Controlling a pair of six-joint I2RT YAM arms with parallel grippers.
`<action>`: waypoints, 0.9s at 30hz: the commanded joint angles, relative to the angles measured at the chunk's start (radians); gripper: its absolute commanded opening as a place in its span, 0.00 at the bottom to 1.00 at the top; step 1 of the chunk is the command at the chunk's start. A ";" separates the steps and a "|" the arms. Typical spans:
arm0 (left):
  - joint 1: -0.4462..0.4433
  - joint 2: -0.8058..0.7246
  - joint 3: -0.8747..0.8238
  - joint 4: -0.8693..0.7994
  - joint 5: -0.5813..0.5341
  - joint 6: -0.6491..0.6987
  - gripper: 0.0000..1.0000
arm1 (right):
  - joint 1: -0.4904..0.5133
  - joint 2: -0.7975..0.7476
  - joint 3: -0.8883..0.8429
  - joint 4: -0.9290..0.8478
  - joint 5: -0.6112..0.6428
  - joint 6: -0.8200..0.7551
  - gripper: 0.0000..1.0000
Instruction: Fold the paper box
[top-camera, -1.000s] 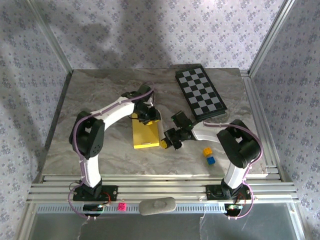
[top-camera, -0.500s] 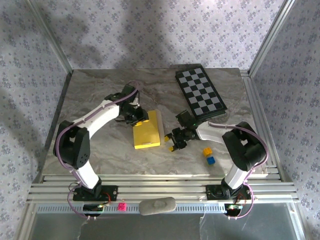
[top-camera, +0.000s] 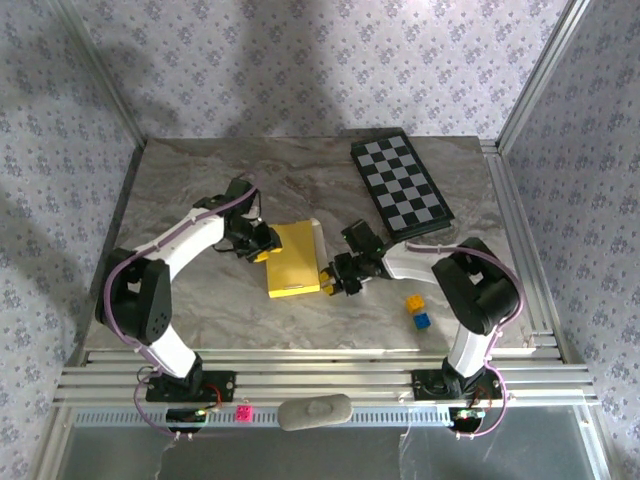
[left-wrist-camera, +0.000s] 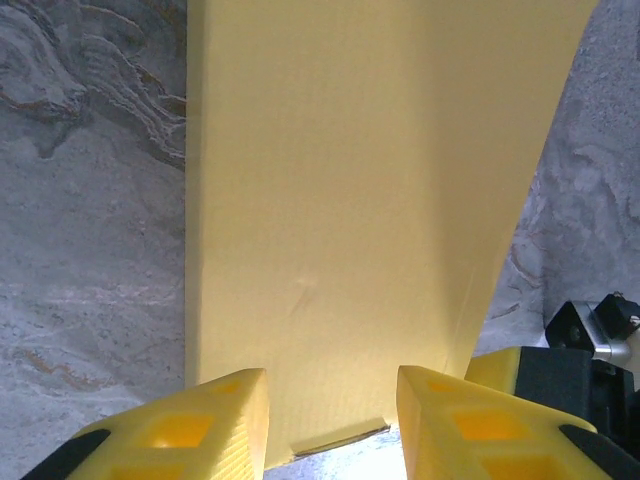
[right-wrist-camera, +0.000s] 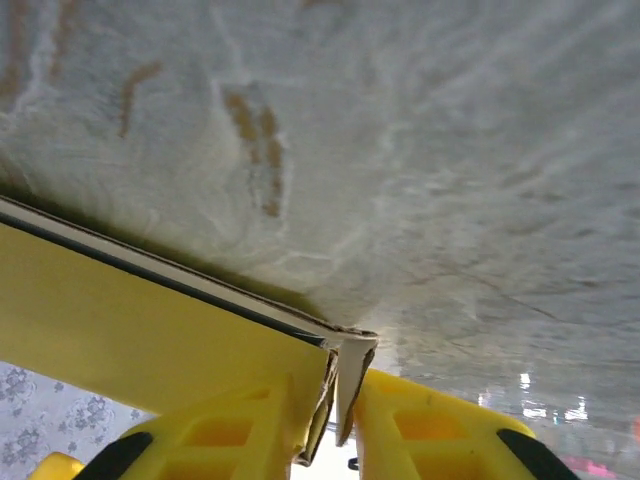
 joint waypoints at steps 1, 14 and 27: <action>0.018 -0.022 -0.015 -0.002 0.033 0.019 0.38 | -0.001 0.057 0.021 -0.046 0.008 -0.015 0.13; 0.020 0.001 -0.018 0.041 0.040 -0.075 0.40 | -0.047 0.093 0.432 -0.586 0.146 -0.569 0.00; 0.021 -0.020 -0.035 0.205 0.110 -0.252 0.31 | 0.020 0.202 0.769 -0.881 0.353 -0.937 0.00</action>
